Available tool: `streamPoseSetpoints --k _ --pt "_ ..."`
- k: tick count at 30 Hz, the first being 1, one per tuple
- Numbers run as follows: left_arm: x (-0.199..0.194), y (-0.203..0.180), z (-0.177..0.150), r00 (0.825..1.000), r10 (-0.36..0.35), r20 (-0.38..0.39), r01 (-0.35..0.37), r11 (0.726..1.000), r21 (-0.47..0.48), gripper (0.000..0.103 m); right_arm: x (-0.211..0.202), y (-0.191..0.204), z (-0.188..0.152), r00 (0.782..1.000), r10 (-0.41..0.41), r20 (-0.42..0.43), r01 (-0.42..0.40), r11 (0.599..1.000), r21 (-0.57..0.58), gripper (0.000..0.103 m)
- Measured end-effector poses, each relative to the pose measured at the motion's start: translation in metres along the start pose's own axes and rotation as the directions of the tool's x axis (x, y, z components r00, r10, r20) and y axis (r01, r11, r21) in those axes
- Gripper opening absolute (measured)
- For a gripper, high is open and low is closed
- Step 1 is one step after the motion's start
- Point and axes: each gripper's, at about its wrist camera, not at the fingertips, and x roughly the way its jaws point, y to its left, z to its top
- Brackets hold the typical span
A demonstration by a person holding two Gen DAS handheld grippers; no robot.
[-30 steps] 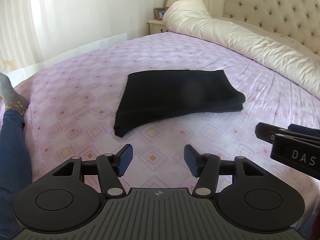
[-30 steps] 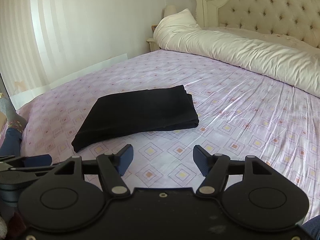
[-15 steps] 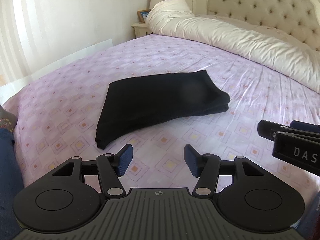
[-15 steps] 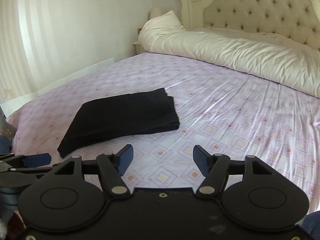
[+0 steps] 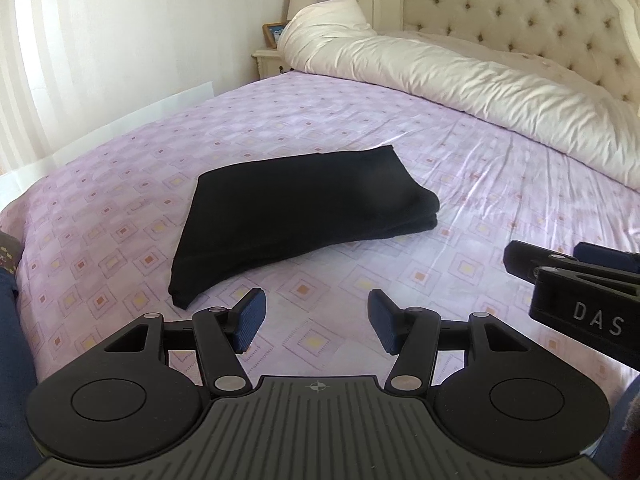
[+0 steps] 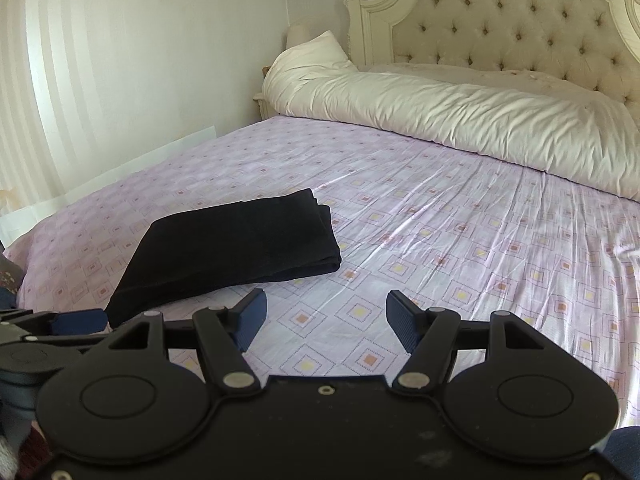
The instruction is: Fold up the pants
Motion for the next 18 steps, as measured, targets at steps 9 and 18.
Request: streamPoseSetpoints --k 9,18 --pt "0.0003 -0.0039 -0.0019 1.000 -0.014 -0.007 0.014 1.000 0.006 0.055 0.0002 -0.0007 0.0003 1.000 -0.010 0.003 0.010 1.000 0.013 0.070" --pt "0.0023 -0.0033 -0.0029 1.000 -0.006 -0.010 0.006 1.000 0.007 0.055 0.0007 0.0020 0.0003 1.000 -0.011 0.003 0.011 1.000 0.012 0.070"
